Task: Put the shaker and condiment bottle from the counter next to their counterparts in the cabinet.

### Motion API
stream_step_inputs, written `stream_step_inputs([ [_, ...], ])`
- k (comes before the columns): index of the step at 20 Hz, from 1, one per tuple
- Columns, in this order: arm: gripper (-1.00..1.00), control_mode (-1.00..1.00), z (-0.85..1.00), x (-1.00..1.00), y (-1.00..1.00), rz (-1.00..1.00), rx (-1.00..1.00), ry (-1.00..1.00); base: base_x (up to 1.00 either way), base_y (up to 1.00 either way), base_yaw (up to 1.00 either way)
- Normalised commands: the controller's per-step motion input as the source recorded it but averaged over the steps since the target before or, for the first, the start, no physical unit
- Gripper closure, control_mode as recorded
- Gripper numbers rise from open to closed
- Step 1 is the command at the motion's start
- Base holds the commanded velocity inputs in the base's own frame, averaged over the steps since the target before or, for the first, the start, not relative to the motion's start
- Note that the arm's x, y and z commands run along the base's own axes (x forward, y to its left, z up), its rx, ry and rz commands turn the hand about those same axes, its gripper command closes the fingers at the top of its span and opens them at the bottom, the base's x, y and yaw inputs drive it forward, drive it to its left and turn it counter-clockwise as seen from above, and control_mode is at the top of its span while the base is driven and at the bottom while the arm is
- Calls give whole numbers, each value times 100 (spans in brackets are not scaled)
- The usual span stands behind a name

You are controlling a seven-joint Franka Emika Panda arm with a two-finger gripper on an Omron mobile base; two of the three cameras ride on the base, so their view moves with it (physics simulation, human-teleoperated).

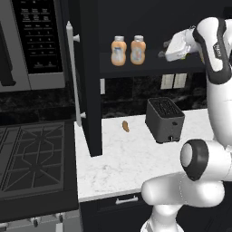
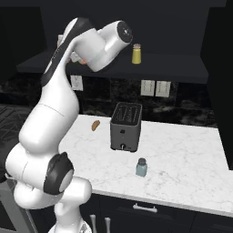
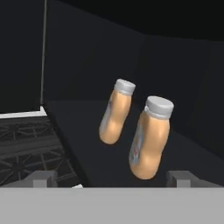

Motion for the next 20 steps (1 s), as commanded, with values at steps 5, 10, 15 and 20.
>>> stream_step_inputs([
  [5,-100,-100,-15,-100,-9,-15,0,-15,0,0,0],
  [10,-100,-100,-28,-91,-19,-36,0,-10,0,0,0],
  [15,-100,-100,-29,-80,-28,-50,0,-7,0,0,0],
  [20,-100,-100,-35,-76,-27,-58,0,-5,0,0,0],
])
